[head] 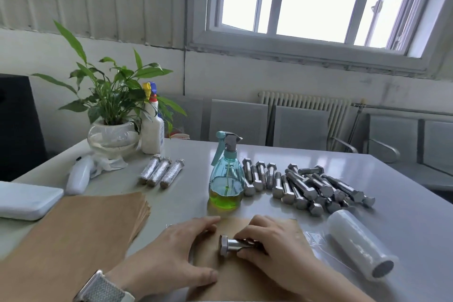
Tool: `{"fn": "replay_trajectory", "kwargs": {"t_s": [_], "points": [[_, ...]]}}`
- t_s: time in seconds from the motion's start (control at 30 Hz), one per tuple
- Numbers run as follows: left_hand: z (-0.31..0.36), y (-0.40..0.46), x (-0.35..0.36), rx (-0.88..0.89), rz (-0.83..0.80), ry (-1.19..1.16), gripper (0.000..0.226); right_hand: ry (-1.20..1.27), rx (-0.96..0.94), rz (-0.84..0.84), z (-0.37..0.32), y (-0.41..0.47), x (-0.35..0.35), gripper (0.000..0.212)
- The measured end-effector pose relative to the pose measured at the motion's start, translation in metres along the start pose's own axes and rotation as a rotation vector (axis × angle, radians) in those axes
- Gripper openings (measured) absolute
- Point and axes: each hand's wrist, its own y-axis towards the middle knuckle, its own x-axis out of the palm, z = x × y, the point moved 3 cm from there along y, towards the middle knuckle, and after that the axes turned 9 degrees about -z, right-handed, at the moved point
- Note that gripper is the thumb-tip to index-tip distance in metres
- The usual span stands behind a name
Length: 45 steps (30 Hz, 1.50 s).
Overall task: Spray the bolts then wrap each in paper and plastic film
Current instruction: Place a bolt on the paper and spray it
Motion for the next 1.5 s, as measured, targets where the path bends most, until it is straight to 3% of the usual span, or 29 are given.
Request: {"fn": "replay_trajectory", "kwargs": {"t_s": [0.77,0.83,0.97,1.03,1.1,1.2,1.23,1.5], "points": [[-0.003,0.002,0.001,0.001,-0.017,0.028,0.078,0.076,0.018,-0.192,0.000,0.000,-0.007,0.034],[-0.003,0.002,0.001,0.000,-0.018,0.031,0.079,0.115,0.061,-0.217,0.002,0.003,-0.013,0.045],[-0.003,0.002,0.000,0.000,-0.023,0.021,0.079,0.551,0.215,-0.004,0.006,0.042,-0.053,0.117],[-0.004,0.002,0.000,-0.009,-0.019,0.014,0.078,0.730,0.319,0.019,0.005,0.076,-0.068,0.136],[-0.004,0.002,-0.001,-0.019,-0.012,0.007,0.079,0.823,0.372,0.021,0.000,0.106,-0.069,0.127],[-0.003,0.001,-0.001,-0.005,-0.001,0.010,0.080,0.961,0.358,0.138,-0.004,0.135,-0.056,0.079],[-0.003,0.002,-0.001,0.000,-0.001,0.012,0.080,0.989,0.350,0.170,-0.004,0.141,-0.053,0.072],[-0.004,0.003,-0.001,0.014,-0.001,0.061,0.081,0.977,0.275,0.202,-0.003,0.135,-0.044,0.084]]}}
